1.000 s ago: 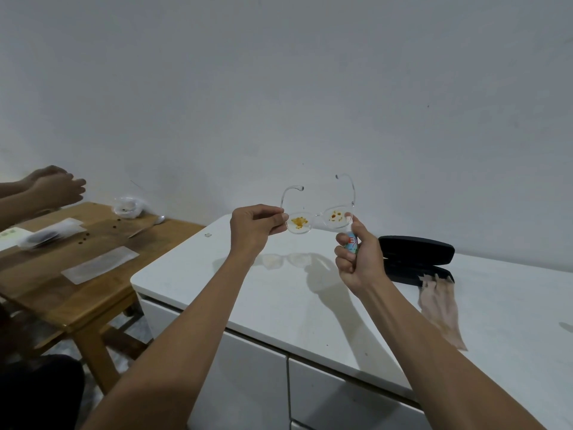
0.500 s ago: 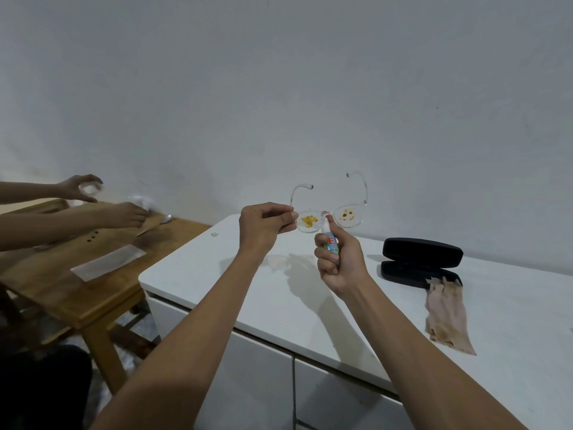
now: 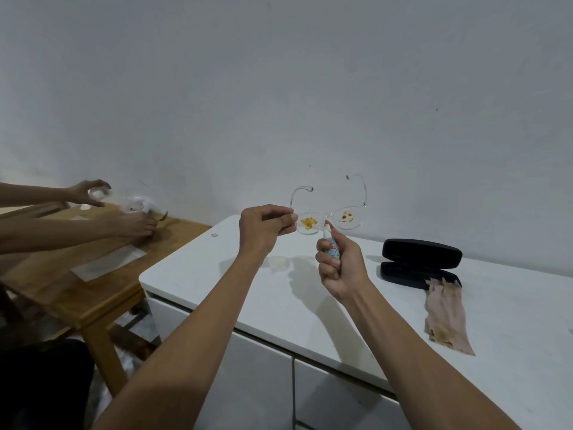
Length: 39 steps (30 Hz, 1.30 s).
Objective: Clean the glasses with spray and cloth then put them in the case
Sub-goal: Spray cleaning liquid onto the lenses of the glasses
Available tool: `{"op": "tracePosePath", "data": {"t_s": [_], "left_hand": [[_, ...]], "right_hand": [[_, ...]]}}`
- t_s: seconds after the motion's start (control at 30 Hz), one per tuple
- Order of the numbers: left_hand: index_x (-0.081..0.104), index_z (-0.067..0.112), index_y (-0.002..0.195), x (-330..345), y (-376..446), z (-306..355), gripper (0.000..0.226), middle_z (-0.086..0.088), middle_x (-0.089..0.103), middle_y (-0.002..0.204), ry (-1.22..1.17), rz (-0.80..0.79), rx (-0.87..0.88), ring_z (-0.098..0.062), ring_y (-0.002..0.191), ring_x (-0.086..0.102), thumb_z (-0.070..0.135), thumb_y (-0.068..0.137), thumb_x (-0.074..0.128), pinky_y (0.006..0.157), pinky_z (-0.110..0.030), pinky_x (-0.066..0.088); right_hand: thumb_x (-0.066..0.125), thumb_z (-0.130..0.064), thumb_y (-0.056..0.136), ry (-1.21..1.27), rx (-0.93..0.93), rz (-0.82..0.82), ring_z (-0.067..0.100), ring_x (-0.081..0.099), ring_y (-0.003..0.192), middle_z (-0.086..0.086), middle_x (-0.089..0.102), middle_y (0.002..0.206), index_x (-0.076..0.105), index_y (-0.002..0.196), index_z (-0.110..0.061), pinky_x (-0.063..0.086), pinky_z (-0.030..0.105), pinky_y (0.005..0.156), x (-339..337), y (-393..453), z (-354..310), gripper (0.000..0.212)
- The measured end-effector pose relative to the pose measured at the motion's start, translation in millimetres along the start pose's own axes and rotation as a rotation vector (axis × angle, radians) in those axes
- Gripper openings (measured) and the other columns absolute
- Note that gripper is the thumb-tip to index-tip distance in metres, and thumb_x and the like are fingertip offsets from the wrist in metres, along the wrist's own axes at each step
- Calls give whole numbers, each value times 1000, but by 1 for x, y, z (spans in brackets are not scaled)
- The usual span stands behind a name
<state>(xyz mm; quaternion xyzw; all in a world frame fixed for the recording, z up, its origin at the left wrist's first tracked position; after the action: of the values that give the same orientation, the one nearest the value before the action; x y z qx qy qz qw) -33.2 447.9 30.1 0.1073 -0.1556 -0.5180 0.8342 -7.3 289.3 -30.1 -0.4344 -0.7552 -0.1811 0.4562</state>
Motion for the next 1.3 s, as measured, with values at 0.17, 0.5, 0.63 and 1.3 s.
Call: {"op": "tracePosePath", "data": {"t_s": [0.17, 0.5, 0.63, 1.3], "left_hand": [[78, 2, 82, 0, 1, -1, 11, -16, 76, 78, -6, 11, -4, -28, 73, 75, -6, 76, 83, 76, -35, 64], [77, -1, 86, 31, -2, -13, 11, -20, 77, 83, -37, -11, -21, -29, 78, 76, -7, 77, 81, 76, -31, 64], [76, -3, 87, 63, -8, -20, 11, -22, 75, 84, -48, -51, -28, -30, 77, 76, -7, 78, 81, 72, -27, 63], [75, -5, 86, 186, -54, -42, 12, -22, 73, 81, -43, -226, -98, -24, 67, 74, -11, 77, 80, 69, -23, 62]], "right_hand": [[46, -26, 104, -176, -175, 174, 7, 26, 33, -1, 49, 66, 56, 103, -21, 18, 17, 29, -12, -5, -13, 11], [57, -15, 98, -620, -758, 589, 15, 57, 71, 1, 64, 97, 60, 126, -17, 58, 37, 66, -48, -73, -136, 29], [65, -22, 93, -813, -932, 765, 19, 60, 77, 9, 69, 103, 61, 128, -29, 59, 48, 86, -85, -117, -185, 35], [66, -5, 95, -1014, -920, 1264, 24, 59, 92, 14, 73, 112, 64, 130, -14, 39, 26, 82, -224, -276, -233, 37]]}}
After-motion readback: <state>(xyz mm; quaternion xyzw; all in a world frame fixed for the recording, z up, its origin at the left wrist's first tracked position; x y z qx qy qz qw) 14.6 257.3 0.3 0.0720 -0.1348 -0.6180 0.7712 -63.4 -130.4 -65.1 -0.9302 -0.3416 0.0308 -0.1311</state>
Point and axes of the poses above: each hand's wrist, its own y-axis towards the middle knuckle, its own x-axis out of the palm, z = x × y, the point moved 5 cm from there along y, towards the middle knuckle
